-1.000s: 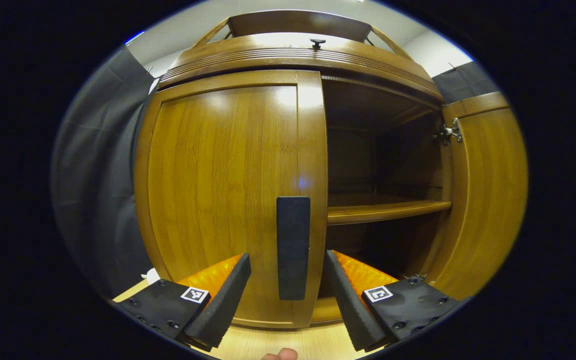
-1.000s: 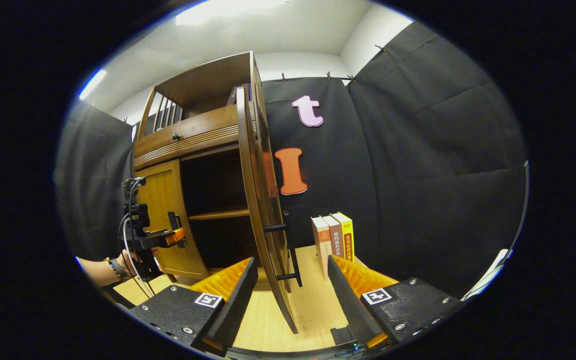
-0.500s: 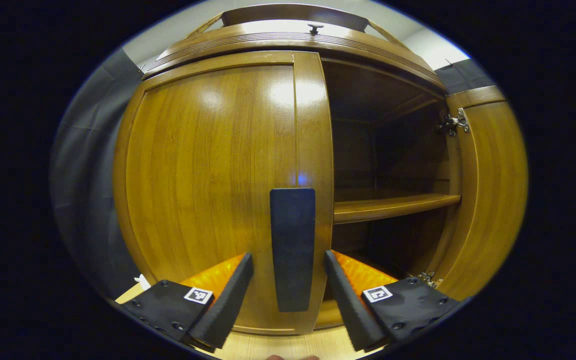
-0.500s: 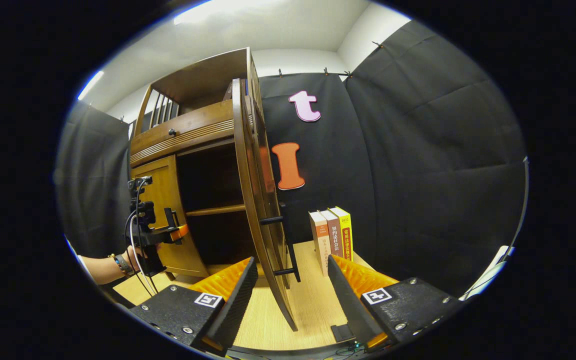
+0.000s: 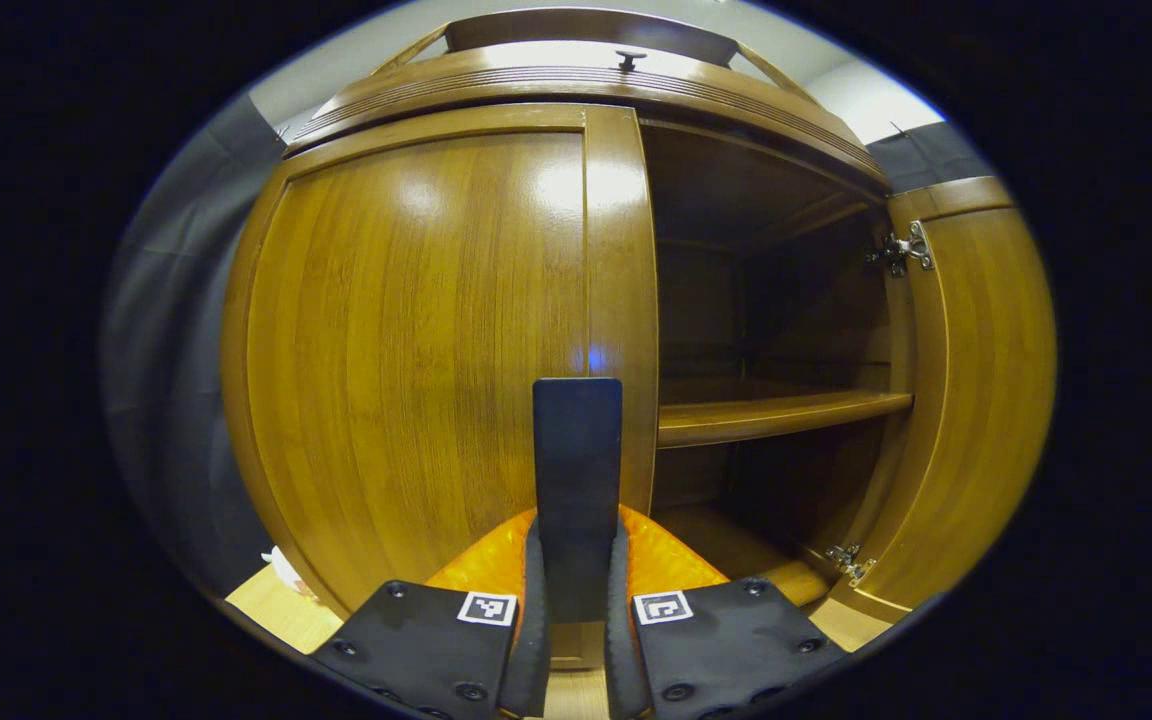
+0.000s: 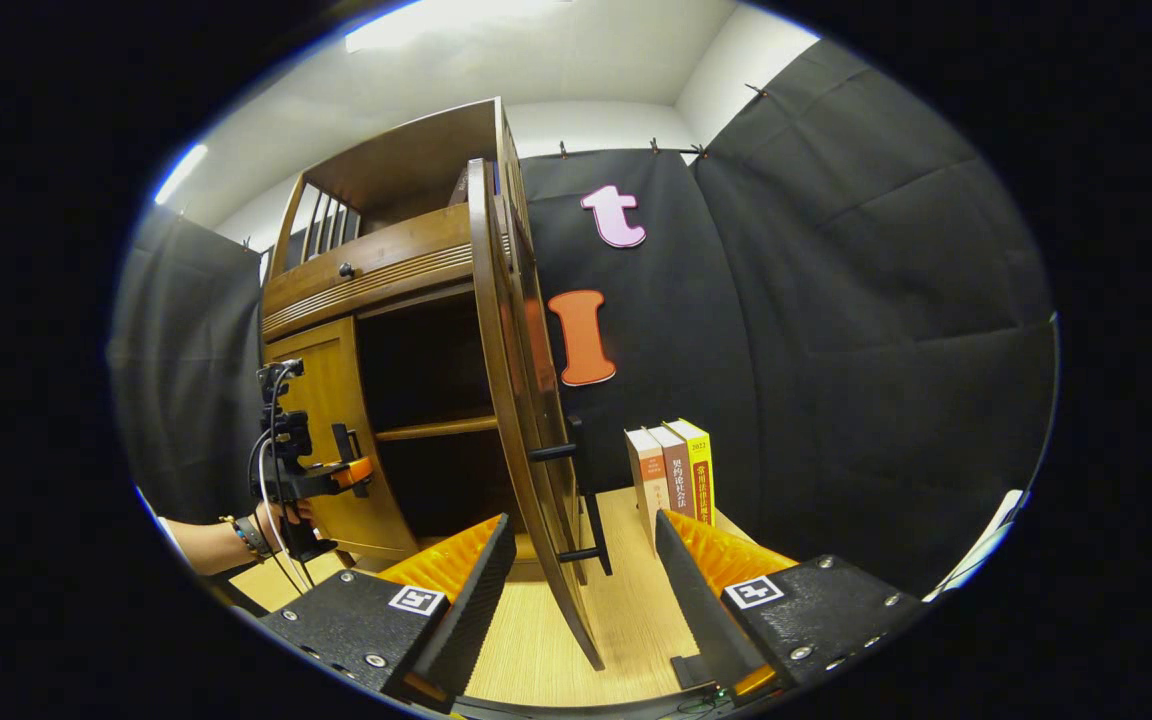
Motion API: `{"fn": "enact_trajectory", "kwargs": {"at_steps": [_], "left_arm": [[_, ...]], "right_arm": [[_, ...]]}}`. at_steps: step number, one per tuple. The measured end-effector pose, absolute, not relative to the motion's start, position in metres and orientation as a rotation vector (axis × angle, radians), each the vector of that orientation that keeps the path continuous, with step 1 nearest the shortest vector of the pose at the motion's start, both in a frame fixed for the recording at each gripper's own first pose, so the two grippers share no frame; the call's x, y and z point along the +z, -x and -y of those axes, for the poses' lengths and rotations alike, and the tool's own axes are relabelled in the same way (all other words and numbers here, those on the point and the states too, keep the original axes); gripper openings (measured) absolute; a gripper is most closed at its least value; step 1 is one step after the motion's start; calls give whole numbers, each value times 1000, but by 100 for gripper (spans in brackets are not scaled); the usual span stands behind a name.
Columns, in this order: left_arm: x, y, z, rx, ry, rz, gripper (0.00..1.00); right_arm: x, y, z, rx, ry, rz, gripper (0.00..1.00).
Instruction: Open the right door of the double-door shoe cabinet with the right hand, and open the left door with the left hand.
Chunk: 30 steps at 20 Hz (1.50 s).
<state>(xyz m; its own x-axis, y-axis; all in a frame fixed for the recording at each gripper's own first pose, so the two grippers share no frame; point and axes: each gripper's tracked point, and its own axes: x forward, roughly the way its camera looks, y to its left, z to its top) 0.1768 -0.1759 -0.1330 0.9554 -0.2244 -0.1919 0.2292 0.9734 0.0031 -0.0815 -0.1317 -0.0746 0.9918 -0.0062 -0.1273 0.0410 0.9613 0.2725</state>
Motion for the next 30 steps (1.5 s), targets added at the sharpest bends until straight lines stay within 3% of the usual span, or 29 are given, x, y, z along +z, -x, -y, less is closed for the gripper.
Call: {"fn": "enact_trajectory", "kwargs": {"at_steps": [10,23,30], "left_arm": [[-124,-128,161,-240,-25,-229,28],[-95,-16,43,-73,-29,-219,28],[-76,8,-38,33,-43,-160,17]], "right_arm": [[-67,90,118,-2,-236,-118,86],[-57,76,104,31,-146,-93,87],[-54,69,96,42,-150,-81,87]]}}
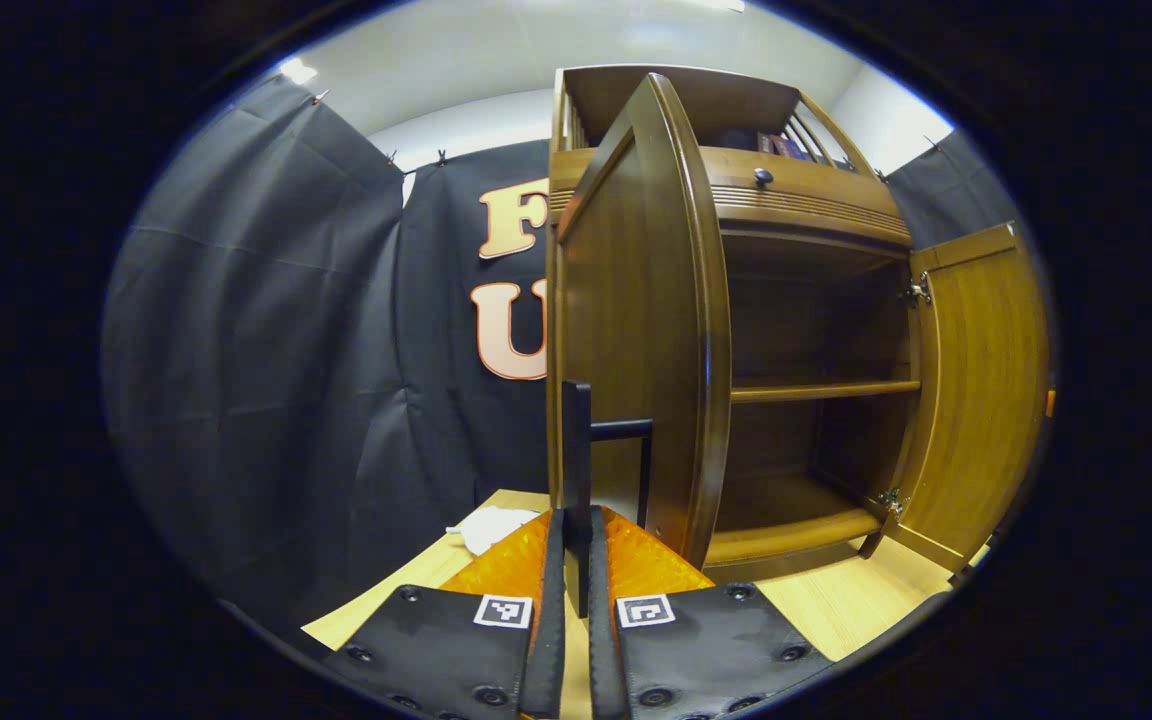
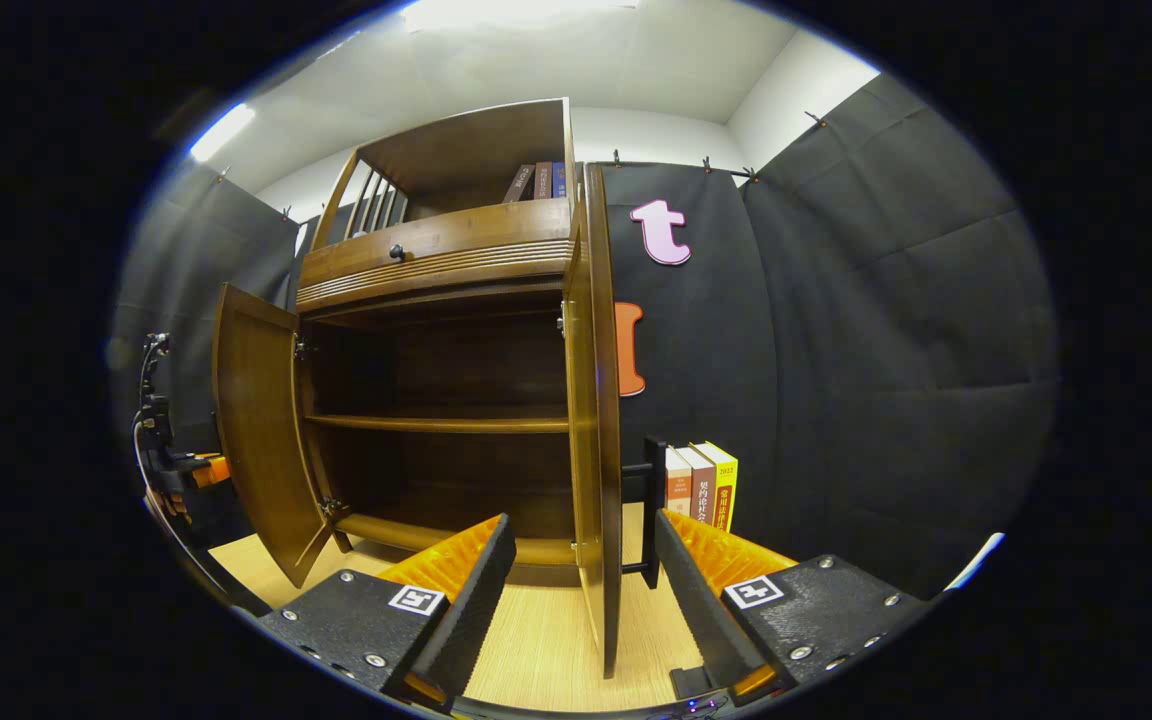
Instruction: Open the right door of the double-door shoe cabinet with the right hand, and open the left door with the left hand.
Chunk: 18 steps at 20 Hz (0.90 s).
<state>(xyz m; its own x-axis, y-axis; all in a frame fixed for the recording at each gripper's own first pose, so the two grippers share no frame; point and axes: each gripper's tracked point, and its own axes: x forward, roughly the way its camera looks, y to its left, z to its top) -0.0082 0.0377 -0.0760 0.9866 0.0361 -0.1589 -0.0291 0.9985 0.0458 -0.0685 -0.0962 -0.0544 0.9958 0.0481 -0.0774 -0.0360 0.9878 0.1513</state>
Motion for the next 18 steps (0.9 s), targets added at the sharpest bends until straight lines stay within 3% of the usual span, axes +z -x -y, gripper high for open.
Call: {"fn": "enact_trajectory", "kwargs": {"at_steps": [3,4,7,9,11,12,13,16,17,18], "left_arm": [[-64,7,-70,40,-72,-154,14],[-64,5,-81,29,-66,-152,2],[-65,3,-96,-40,-63,-155,19],[-66,0,-107,-73,-63,-156,2],[-66,-4,-115,-106,-45,-152,2],[-65,-4,-117,-126,-44,-156,2],[-66,-5,-123,-146,-39,-159,2],[-67,-10,-136,-205,-17,-168,2],[-69,-9,-141,-217,7,-182,2],[-70,-6,-146,-221,43,-198,10]], "right_arm": [[-52,65,93,49,-150,-71,87],[-51,64,92,51,-153,-67,87],[-53,64,90,58,-160,-70,87],[-55,64,89,60,-162,-78,87],[-57,67,86,52,-164,-95,87],[-58,68,85,54,-169,-107,93],[-55,69,83,59,-174,-108,87],[-48,72,80,63,-171,-112,87],[-47,72,80,59,-165,-117,93],[-46,73,80,54,-165,-123,87]]}}
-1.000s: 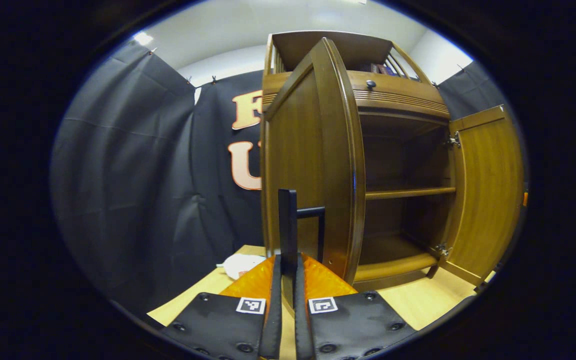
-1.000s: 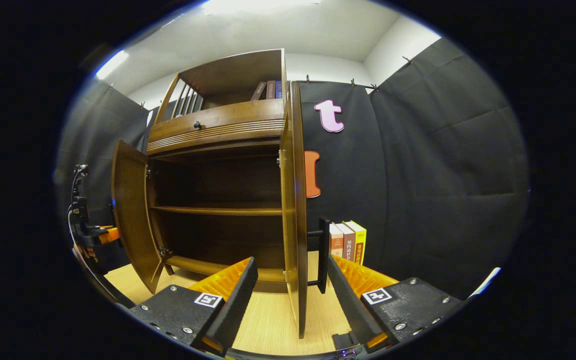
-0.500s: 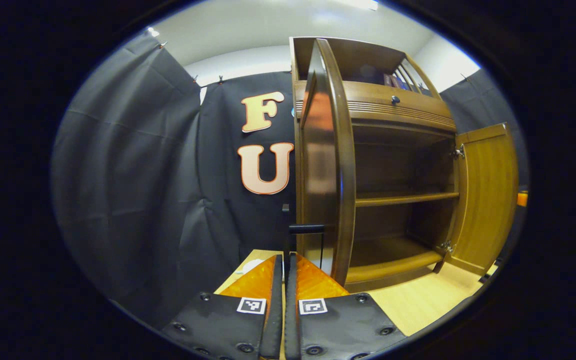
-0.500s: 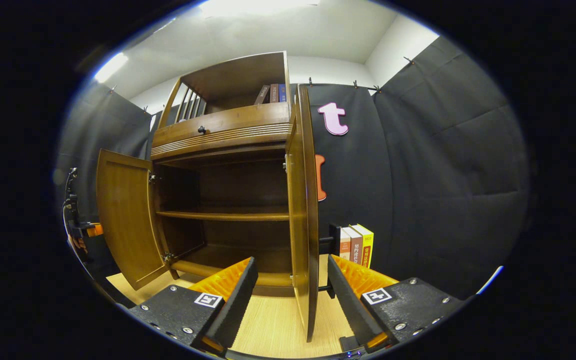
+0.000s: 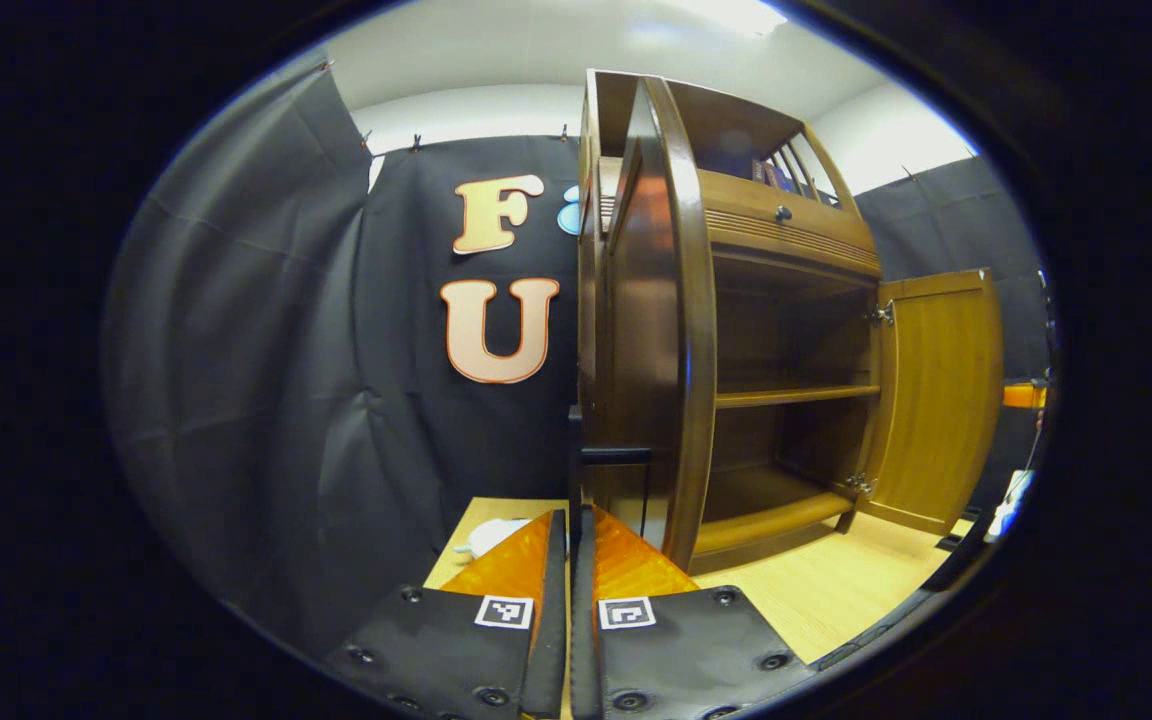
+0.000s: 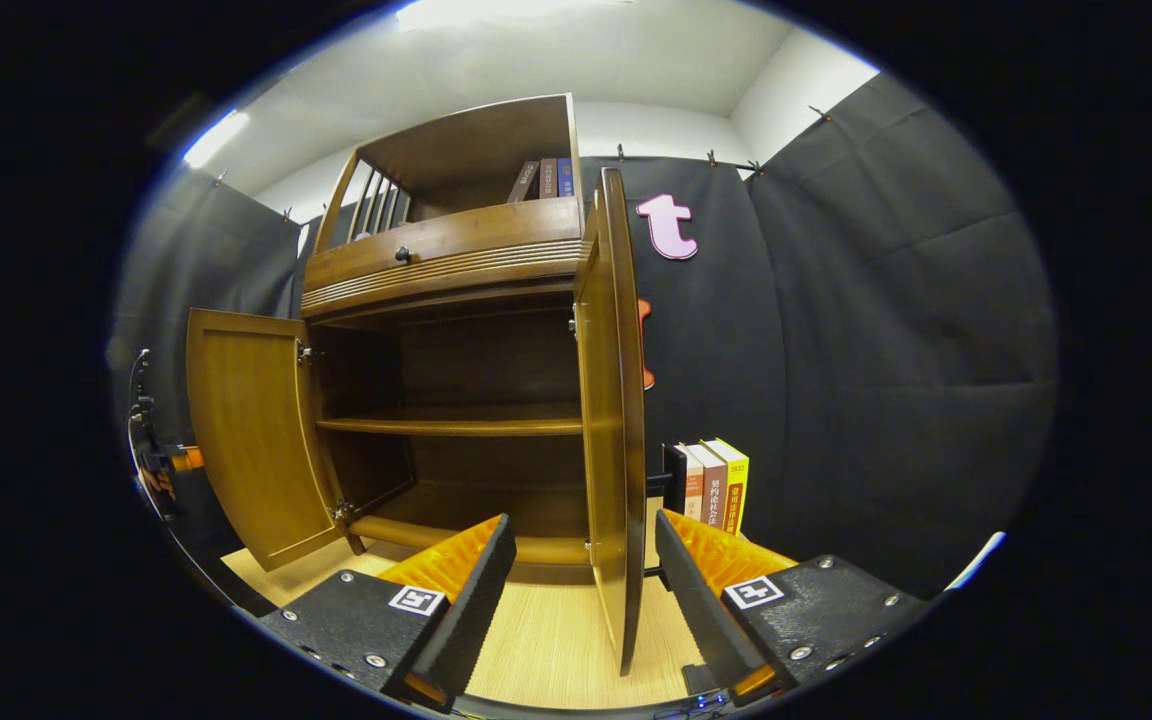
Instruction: Open the right door of the double-door shoe cabinet with the right hand, and open the left door with the left hand.
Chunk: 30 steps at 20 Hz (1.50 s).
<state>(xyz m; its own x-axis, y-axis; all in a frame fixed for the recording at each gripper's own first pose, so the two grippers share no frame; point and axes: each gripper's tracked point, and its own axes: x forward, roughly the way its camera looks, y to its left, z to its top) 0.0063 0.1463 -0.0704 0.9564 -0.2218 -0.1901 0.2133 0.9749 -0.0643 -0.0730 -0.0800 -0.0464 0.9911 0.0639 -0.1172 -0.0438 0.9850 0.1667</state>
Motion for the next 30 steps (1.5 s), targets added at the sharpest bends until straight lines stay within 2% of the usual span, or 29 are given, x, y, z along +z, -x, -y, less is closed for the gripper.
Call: {"fn": "enact_trajectory", "kwargs": {"at_steps": [1,2,3,5,7,9,10,12,14,17,18,20,21,22,23,24,25,26,27,30], "left_arm": [[-70,-2,-151,-218,70,-203,18],[-65,2,-156,-204,79,-200,10],[-62,8,-159,-196,71,-196,10],[-56,21,-167,-162,21,-183,15],[-49,36,-162,-141,-10,-183,12],[-31,47,-154,-126,-31,-157,19],[-20,52,-145,-126,-28,-137,15],[-1,56,-114,-162,12,-108,19],[10,54,-90,-157,22,-98,15],[14,42,-45,-136,67,-105,16],[15,38,-30,-127,67,-96,12],[15,30,-15,-70,26,-55,19],[10,28,-7,-40,13,-43,15],[4,26,5,-29,5,-38,12],[-7,22,21,-32,11,-48,16],[-20,21,34,-43,29,-69,24],[-31,18,46,-61,50,-90,25],[-37,17,54,-63,65,-96,33],[-42,16,60,-74,79,-94,41],[-55,17,69,-81,64,-101,61]], "right_arm": [[-46,73,79,52,-167,-127,87],[-44,73,78,49,-167,-127,87],[-43,74,78,44,-163,-125,87],[-42,75,76,41,-149,-120,87],[-41,74,73,46,-134,-119,87],[-38,76,68,60,-125,-114,87],[-36,74,64,72,-124,-110,87],[-36,70,55,96,-124,-105,87],[-37,64,46,122,-120,-107,87],[-40,58,35,142,-120,-111,87],[-38,56,31,146,-122,-106,93],[-36,51,21,154,-117,-80,93],[-36,50,16,163,-121,-66,93],[-37,49,11,169,-127,-59,86],[-41,47,7,172,-131,-56,93],[-45,47,4,173,-134,-57,93],[-49,48,3,177,-140,-61,92],[-53,48,1,183,-149,-66,92],[-58,50,0,185,-157,-77,86],[-70,44,10,170,-150,-101,87]]}}
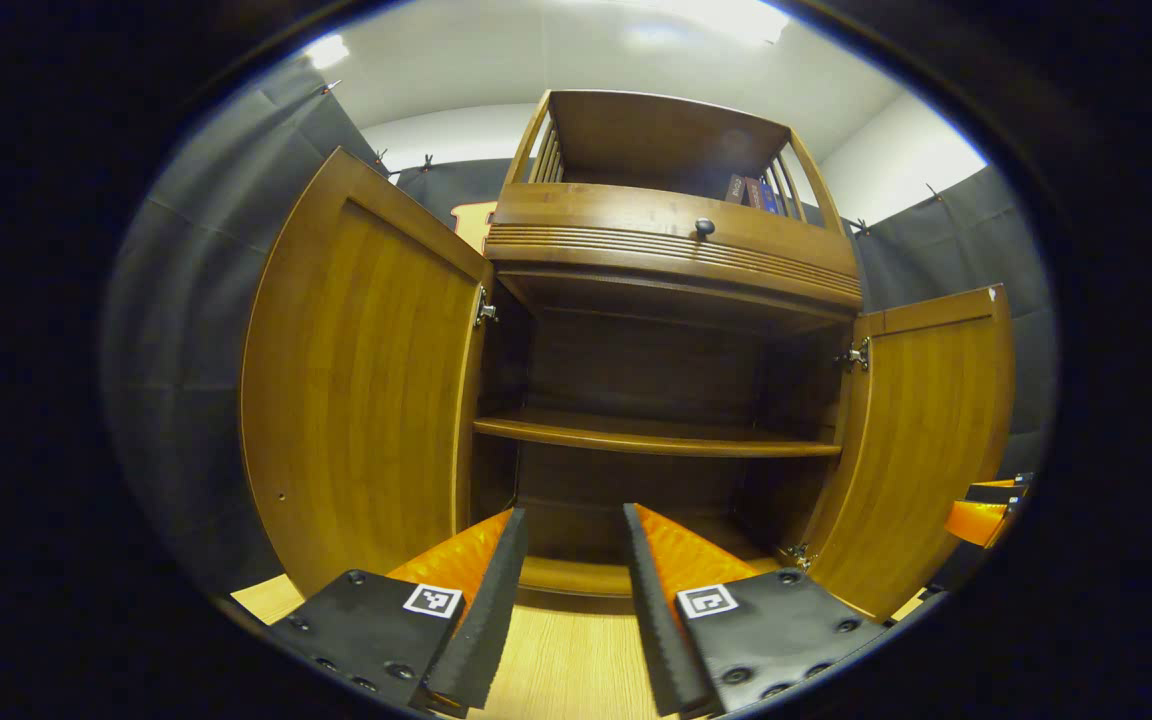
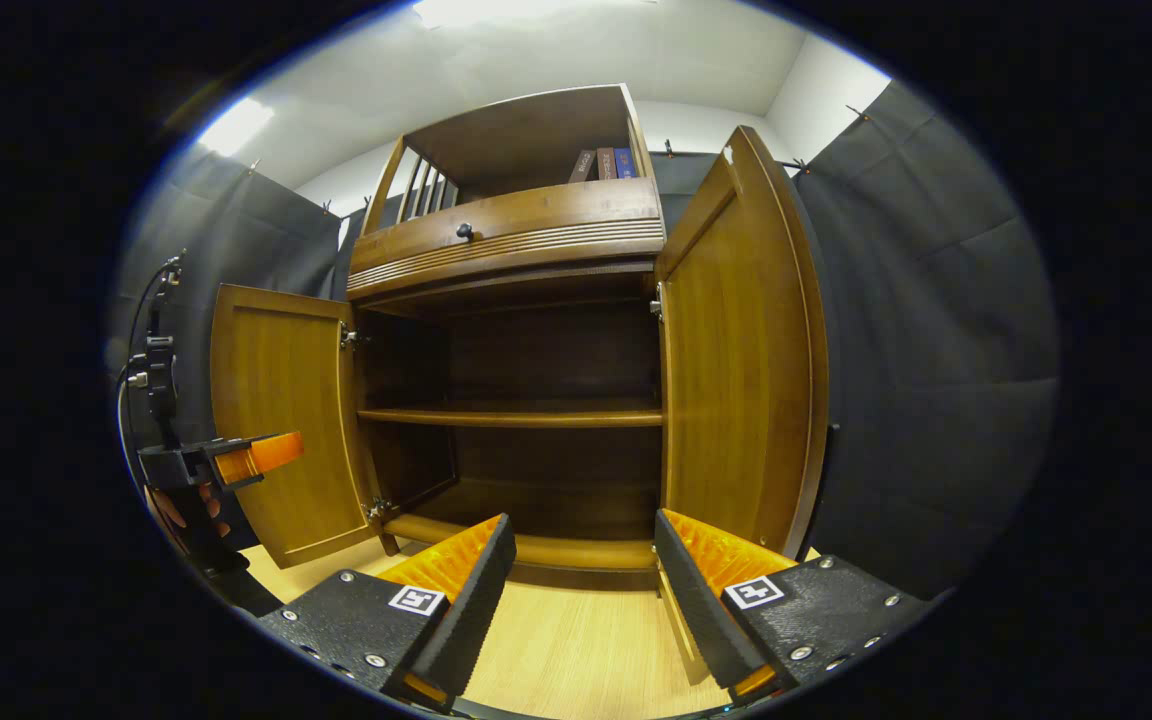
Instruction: Open the right door of the double-door shoe cabinet with the right hand, and open the left door with the left hand.
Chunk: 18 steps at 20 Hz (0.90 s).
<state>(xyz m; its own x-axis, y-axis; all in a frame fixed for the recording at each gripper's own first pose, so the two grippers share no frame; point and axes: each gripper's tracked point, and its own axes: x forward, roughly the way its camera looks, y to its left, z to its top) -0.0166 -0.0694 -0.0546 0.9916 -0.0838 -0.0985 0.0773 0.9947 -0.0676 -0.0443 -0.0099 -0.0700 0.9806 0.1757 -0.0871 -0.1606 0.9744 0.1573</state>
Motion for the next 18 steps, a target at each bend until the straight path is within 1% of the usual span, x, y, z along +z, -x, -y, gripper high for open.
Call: {"fn": "enact_trajectory", "kwargs": {"at_steps": [3,7,8,18], "left_arm": [[-62,19,66,-67,13,-108,79],[-63,19,61,-43,-16,-102,91],[-63,19,60,-35,-16,-102,94],[-55,22,52,-9,-14,-85,94]], "right_arm": [[-73,42,17,160,-152,-109,87],[-75,37,22,152,-162,-107,87],[-76,36,23,152,-161,-106,93],[-73,37,18,166,-162,-100,93]]}}
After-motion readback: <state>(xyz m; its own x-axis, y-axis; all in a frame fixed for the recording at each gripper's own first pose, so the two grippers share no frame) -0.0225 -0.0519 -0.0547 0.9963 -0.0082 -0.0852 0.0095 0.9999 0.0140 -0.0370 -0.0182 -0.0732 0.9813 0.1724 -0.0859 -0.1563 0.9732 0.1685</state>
